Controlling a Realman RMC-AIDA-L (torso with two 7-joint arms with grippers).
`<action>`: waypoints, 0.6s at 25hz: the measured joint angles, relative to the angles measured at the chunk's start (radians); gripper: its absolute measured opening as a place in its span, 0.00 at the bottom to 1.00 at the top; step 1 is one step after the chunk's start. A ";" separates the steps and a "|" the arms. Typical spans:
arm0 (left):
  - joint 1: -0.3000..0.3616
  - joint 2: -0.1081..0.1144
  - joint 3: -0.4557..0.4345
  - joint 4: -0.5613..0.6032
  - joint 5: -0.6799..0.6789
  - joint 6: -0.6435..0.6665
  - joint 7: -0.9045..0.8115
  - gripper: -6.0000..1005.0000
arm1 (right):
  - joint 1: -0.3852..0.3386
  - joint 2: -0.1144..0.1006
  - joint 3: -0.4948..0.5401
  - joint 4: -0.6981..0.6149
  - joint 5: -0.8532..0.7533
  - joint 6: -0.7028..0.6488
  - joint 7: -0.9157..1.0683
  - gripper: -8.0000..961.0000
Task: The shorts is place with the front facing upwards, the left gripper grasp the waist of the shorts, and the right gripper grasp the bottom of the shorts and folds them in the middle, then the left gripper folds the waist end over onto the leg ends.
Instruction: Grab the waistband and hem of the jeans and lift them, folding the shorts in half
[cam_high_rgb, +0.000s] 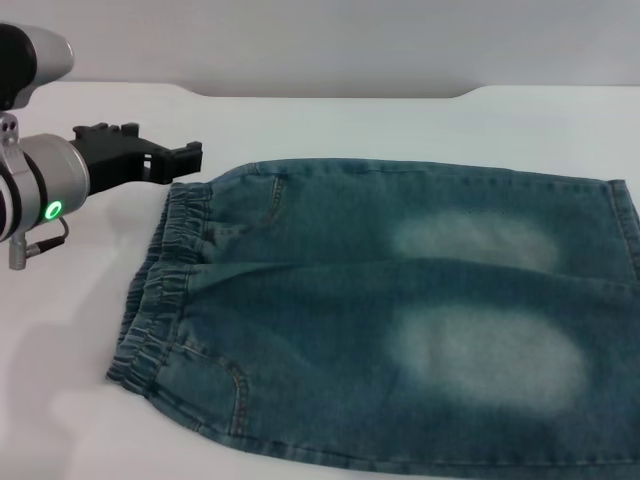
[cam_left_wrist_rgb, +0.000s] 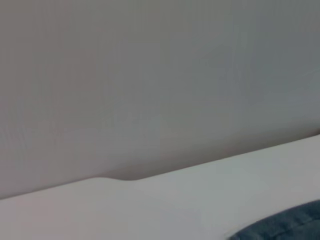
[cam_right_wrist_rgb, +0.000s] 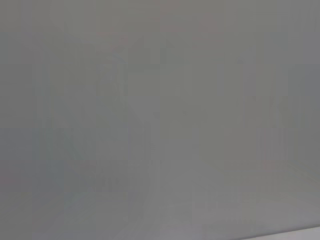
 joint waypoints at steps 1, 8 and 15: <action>-0.004 0.001 -0.008 -0.006 0.000 -0.025 0.000 0.81 | 0.011 -0.002 0.001 -0.002 -0.011 0.015 0.016 0.76; -0.047 0.002 -0.106 -0.050 0.005 -0.198 -0.017 0.81 | 0.135 -0.009 0.050 0.002 -0.012 0.292 -0.047 0.76; -0.054 0.002 -0.137 -0.052 0.044 -0.232 -0.037 0.81 | 0.204 -0.009 0.088 0.011 0.055 0.482 -0.143 0.76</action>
